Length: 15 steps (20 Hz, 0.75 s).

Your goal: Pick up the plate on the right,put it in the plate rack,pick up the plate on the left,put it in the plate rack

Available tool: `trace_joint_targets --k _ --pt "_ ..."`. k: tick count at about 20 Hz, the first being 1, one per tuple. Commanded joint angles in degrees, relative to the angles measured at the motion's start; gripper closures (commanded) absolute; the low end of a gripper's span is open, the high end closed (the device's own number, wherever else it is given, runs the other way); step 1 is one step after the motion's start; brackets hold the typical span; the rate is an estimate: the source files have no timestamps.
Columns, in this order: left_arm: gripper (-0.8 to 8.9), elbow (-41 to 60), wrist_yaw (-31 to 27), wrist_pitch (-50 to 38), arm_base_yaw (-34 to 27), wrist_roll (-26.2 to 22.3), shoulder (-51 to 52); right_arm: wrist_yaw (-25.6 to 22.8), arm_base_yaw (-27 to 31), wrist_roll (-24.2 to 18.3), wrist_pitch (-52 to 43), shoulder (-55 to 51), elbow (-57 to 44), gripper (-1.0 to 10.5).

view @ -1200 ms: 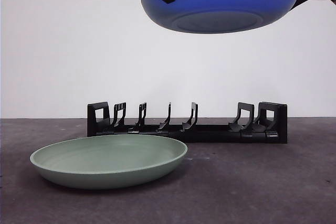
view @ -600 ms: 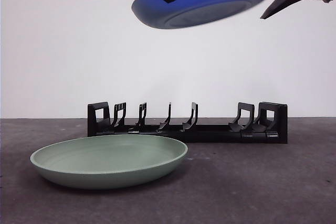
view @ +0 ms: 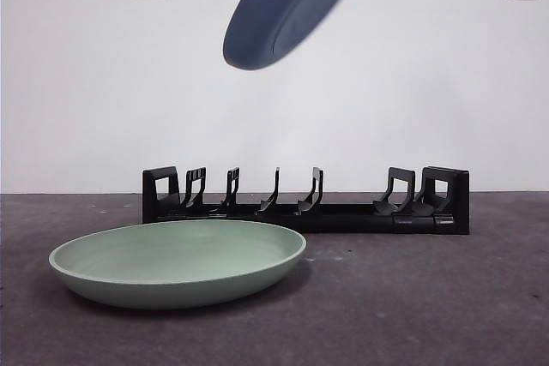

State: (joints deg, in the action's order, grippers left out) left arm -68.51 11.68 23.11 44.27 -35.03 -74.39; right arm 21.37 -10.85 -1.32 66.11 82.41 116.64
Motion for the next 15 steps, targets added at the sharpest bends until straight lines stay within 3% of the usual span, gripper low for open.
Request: trace_joint_targets --k 1,4,6,15 --pt "8.22 0.0 5.9 -7.8 -6.1 12.0 -0.1 -1.5 0.0 -0.6 2.8 -1.8 -0.2 6.3" --pt "8.22 0.0 8.1 -13.0 -11.5 18.7 -0.9 -1.5 0.0 -1.9 7.3 -3.2 -0.2 6.3" --pt "8.22 0.0 12.9 -15.8 -15.3 23.4 -2.7 -1.3 -0.1 -1.9 9.6 -3.5 -0.4 6.3" --pt "8.22 0.0 17.9 -24.3 -19.1 32.1 -13.6 1.1 -2.5 -2.2 12.0 -3.6 -5.7 6.3"
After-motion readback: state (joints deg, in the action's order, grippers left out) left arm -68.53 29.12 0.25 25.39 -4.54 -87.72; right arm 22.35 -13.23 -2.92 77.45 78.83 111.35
